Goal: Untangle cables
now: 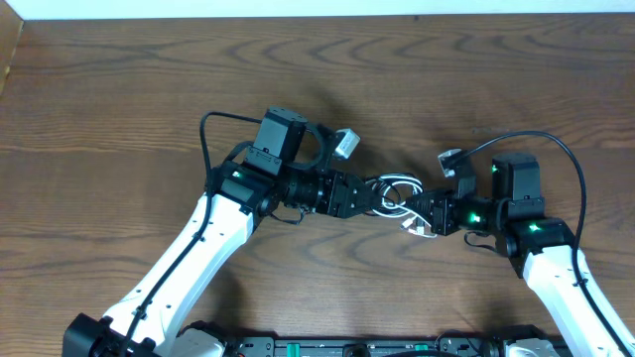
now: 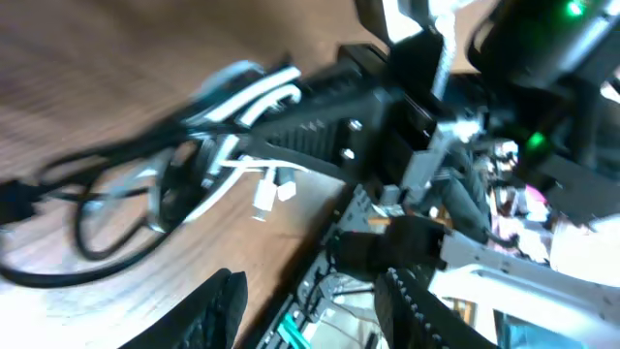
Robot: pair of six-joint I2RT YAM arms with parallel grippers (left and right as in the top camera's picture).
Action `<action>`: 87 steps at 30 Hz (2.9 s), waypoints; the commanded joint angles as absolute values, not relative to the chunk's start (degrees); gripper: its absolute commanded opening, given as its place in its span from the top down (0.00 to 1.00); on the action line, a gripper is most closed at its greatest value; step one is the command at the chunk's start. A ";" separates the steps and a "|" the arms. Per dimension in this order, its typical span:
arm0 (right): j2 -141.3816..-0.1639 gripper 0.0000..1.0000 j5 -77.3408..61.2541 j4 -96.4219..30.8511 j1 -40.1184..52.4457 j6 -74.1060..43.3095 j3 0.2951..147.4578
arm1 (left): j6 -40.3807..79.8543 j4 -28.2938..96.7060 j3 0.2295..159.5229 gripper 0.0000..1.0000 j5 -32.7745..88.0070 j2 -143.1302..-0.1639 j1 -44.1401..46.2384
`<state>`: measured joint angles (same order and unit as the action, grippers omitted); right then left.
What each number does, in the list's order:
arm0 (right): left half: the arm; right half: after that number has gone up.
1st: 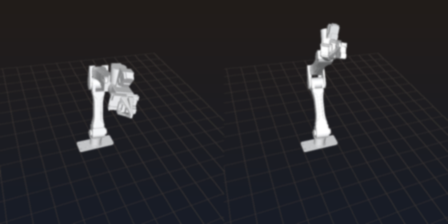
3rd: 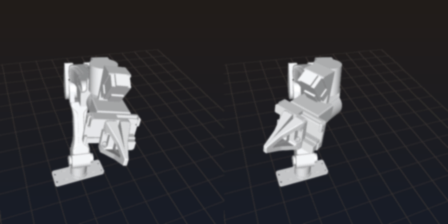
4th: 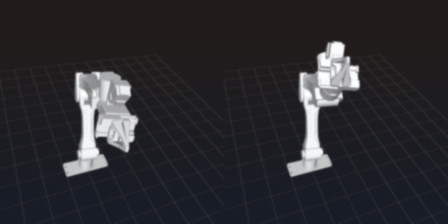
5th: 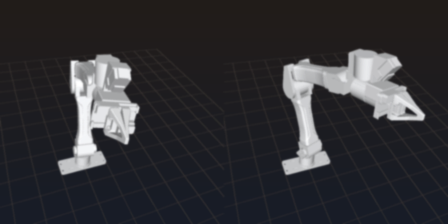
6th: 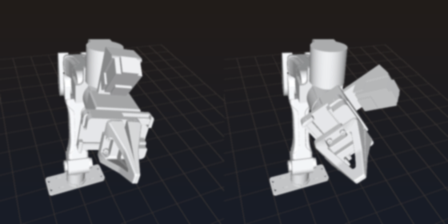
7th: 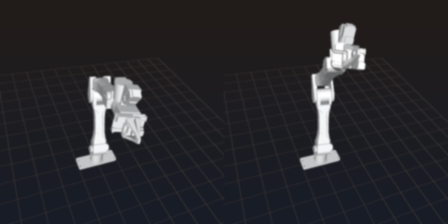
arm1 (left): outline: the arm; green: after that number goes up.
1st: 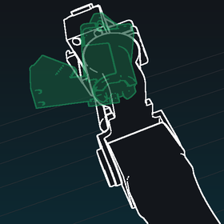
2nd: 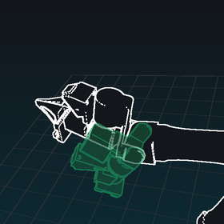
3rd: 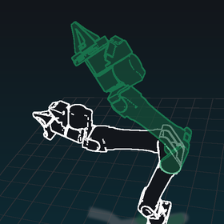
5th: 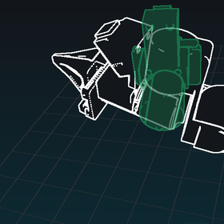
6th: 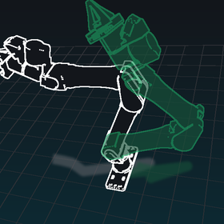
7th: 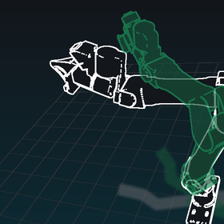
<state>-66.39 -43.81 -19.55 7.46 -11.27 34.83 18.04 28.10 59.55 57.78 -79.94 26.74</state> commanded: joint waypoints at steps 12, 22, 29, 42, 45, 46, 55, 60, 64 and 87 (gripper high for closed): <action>-66.35 0.99 -56.27 -17.91 7.60 -14.04 35.83 | 22.02 30.96 60.12 0.42 41.67 -79.85 27.05; -66.35 0.99 -57.67 -13.15 7.55 -51.48 35.83 | 21.43 34.15 60.12 0.42 36.10 -79.83 28.42; -66.35 0.99 -63.05 -12.10 7.55 -57.32 35.83 | 20.86 31.70 60.12 0.42 34.85 -79.83 28.42; -66.35 0.99 -70.72 -2.15 7.55 -64.93 35.83 | 25.85 27.75 60.12 0.50 27.00 -79.61 27.73; -66.35 0.99 -70.89 -1.67 7.55 -64.90 35.83 | 29.82 28.53 60.12 0.50 23.18 -79.05 26.11; -66.35 0.99 -71.07 -1.63 7.55 -64.90 35.83 | 30.98 28.80 60.12 0.49 22.59 -78.89 25.43; -66.35 0.99 -72.93 4.56 7.55 -67.26 35.83 | 48.82 23.83 60.12 0.49 34.96 -78.89 22.76; -66.35 0.99 -73.34 4.56 7.55 -67.24 35.83 | 55.44 27.33 60.12 0.50 39.42 -78.89 17.87; -66.35 0.99 -73.69 4.56 7.55 -67.22 35.83 | 55.44 29.54 60.12 0.50 39.97 -78.89 13.80; -66.35 0.99 -74.96 6.09 7.55 -67.22 35.83 | 63.72 8.64 60.12 0.49 62.26 -85.82 19.33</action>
